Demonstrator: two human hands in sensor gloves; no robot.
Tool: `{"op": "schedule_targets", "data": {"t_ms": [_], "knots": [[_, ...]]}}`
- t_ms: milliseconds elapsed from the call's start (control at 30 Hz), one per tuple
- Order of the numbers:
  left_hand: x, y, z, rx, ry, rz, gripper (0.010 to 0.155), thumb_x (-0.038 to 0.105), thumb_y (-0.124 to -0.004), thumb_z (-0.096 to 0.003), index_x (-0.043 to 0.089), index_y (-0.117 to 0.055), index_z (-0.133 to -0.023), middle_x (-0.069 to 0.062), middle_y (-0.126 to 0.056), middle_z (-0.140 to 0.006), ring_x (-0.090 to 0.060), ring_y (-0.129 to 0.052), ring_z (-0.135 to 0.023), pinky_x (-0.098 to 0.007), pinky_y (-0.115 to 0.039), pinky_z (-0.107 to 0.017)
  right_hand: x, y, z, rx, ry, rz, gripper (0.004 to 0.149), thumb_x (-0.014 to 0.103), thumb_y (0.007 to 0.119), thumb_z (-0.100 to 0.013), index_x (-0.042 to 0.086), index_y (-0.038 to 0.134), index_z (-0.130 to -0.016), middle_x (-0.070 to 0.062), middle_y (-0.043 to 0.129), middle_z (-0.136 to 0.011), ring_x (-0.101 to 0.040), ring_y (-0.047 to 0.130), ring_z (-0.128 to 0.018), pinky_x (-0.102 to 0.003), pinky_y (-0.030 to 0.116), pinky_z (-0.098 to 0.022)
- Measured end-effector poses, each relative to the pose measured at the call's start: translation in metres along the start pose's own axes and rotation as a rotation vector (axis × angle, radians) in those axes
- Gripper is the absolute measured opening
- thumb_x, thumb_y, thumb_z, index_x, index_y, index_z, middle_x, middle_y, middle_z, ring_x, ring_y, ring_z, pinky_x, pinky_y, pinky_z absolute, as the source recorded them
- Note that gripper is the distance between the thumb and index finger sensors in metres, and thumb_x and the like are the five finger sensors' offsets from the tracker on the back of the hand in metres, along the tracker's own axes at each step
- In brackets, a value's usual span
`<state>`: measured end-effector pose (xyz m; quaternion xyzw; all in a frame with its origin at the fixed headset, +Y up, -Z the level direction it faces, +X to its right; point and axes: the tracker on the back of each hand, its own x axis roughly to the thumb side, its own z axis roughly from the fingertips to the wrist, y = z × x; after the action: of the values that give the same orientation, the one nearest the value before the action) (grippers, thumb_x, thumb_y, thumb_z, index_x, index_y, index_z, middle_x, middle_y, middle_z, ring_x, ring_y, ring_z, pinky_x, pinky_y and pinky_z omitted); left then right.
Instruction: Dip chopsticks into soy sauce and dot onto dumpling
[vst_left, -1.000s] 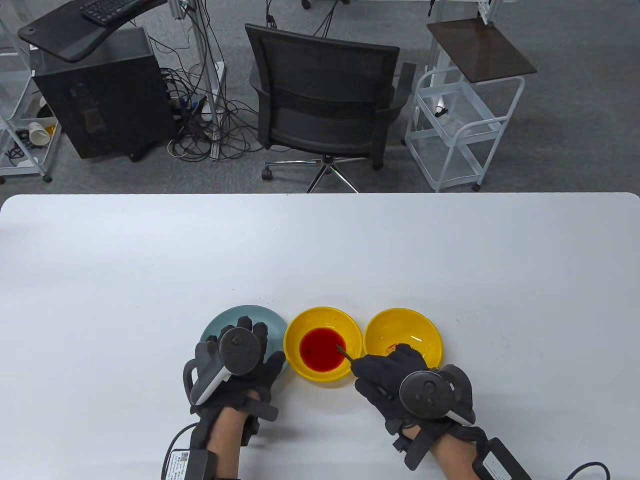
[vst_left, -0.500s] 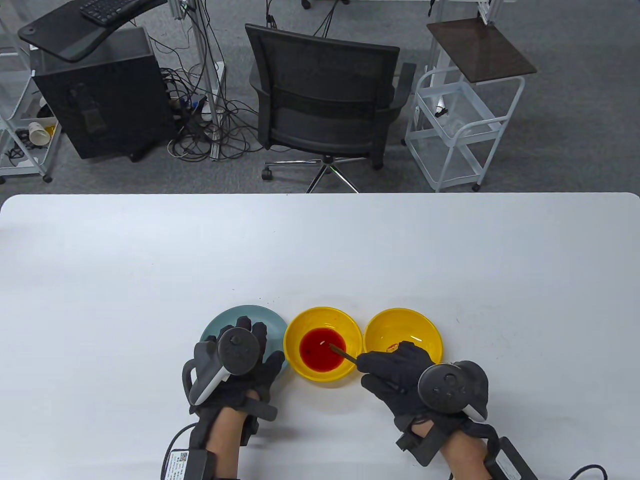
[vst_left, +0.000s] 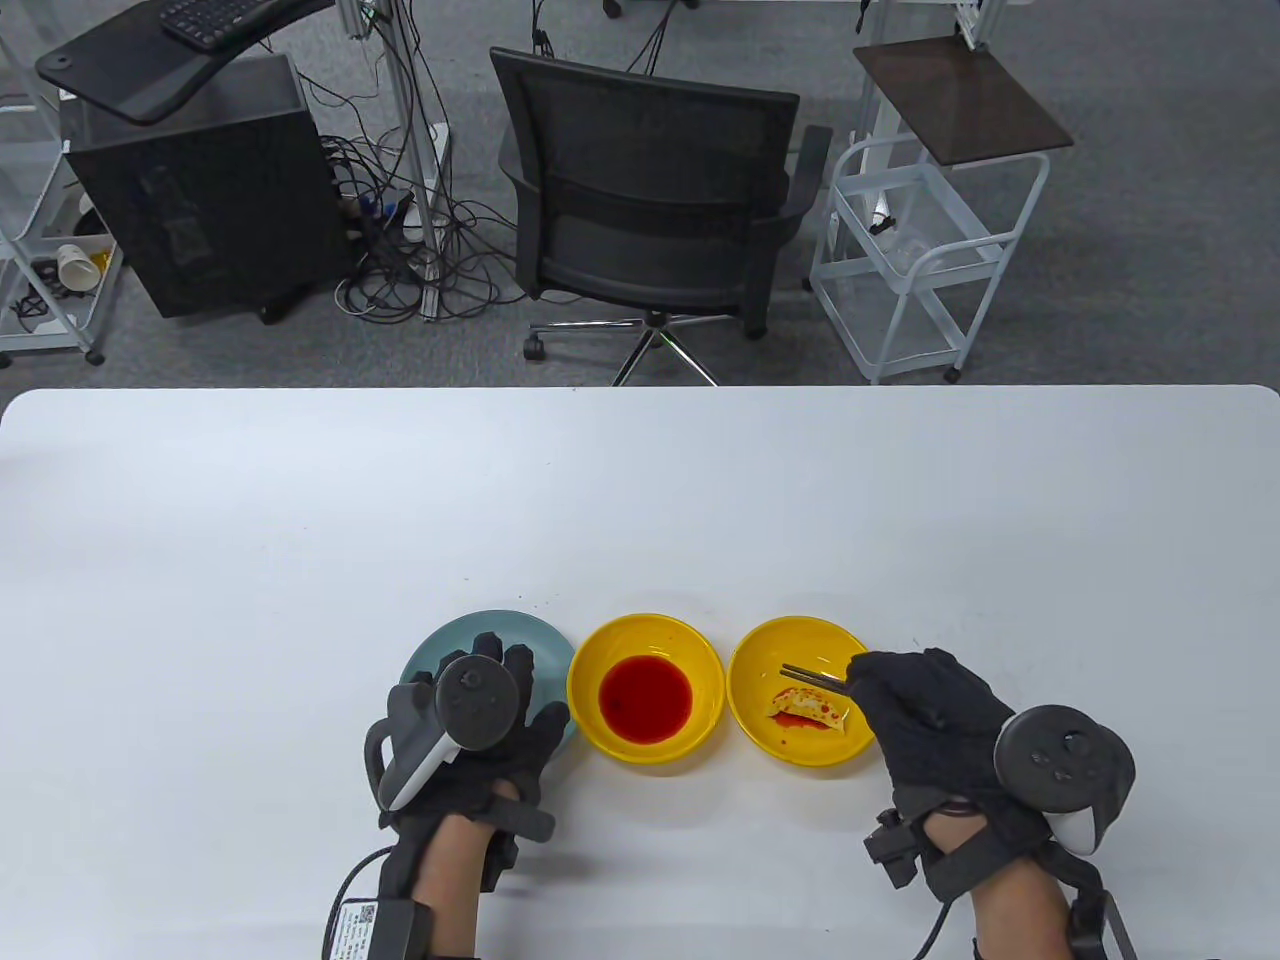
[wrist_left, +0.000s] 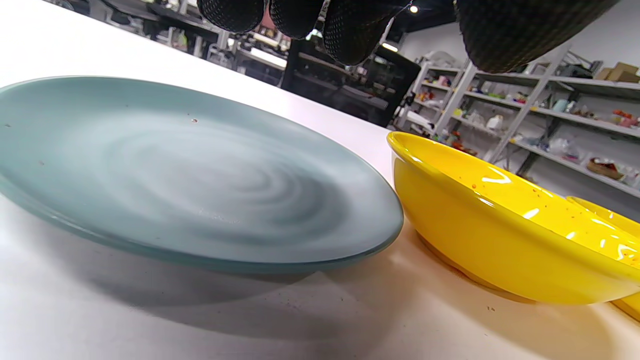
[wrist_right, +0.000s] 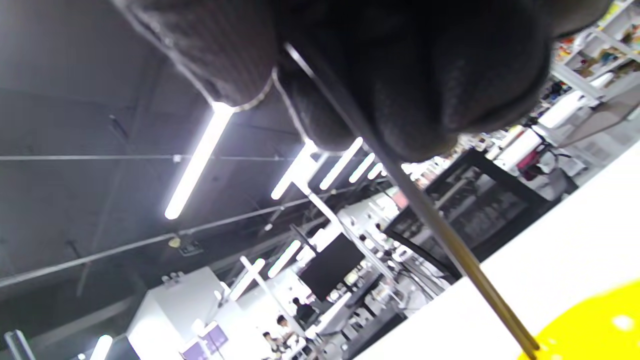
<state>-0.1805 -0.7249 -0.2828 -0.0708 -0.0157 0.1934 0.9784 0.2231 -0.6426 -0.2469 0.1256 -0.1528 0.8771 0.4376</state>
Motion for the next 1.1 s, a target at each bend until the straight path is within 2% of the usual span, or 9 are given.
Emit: {"op": "schedule_targets", "data": {"t_ms": [533, 1100], "knots": [[-0.001, 0.000, 0.000, 0.001, -0.001, 0.004, 0.079, 0.064, -0.071, -0.0479, 0.020, -0.055, -0.112, -0.008, -0.040, -0.120, -0.048, -0.048, -0.108, -0.073, -0.033, -0.072, -0.006, 0.017, -0.003, 0.159, 0.045, 0.070, 0.050, 0.044, 0.078, -0.043, 0.010, 0.085, -0.079, -0.017, 0.096, -0.072, -0.040, 0.093, -0.052, -0.075, 0.055, -0.065], [-0.002, 0.001, 0.000, -0.002, 0.001, 0.008, 0.079, 0.064, -0.071, -0.0478, 0.020, -0.055, -0.111, -0.008, -0.040, -0.120, -0.047, -0.049, -0.108, -0.073, -0.033, -0.072, -0.014, -0.004, -0.004, 0.118, 0.130, 0.081, 0.050, 0.043, 0.078, -0.043, 0.009, 0.086, -0.078, -0.019, 0.097, -0.070, -0.041, 0.094, -0.049, -0.075, 0.055, -0.065]]}}
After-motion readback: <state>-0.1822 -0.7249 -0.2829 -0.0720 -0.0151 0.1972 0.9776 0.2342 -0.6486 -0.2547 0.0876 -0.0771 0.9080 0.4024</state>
